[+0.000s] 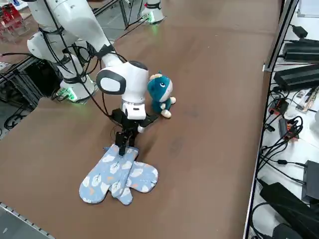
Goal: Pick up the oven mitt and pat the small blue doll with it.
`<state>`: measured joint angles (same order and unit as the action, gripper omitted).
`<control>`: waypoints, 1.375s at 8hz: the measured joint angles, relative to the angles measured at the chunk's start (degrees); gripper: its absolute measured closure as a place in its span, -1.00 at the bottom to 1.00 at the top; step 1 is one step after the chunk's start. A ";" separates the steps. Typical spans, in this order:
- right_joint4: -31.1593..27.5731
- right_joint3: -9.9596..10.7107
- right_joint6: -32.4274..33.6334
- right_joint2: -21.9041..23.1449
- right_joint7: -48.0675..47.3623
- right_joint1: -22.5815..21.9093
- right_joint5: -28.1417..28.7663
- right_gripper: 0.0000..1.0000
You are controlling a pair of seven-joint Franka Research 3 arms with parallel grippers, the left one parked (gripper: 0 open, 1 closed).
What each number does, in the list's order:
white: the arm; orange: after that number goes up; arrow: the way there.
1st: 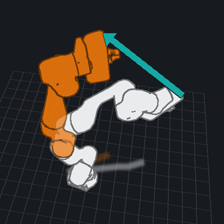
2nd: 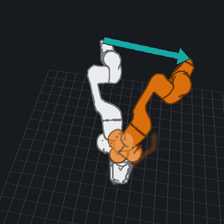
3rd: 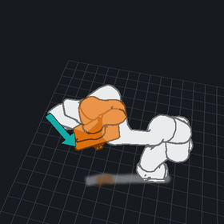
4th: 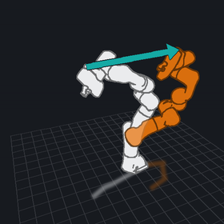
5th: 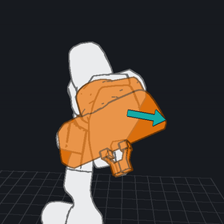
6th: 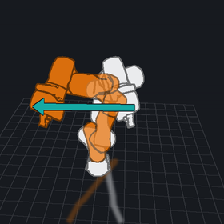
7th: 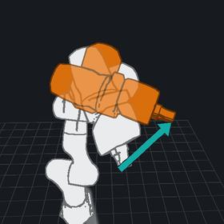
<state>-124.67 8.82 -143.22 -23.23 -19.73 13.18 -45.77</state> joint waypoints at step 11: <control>1.59 -0.47 5.95 -0.24 -0.01 -0.40 -0.55 0.79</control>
<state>-123.07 8.34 -137.26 -23.48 -19.74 12.79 -46.31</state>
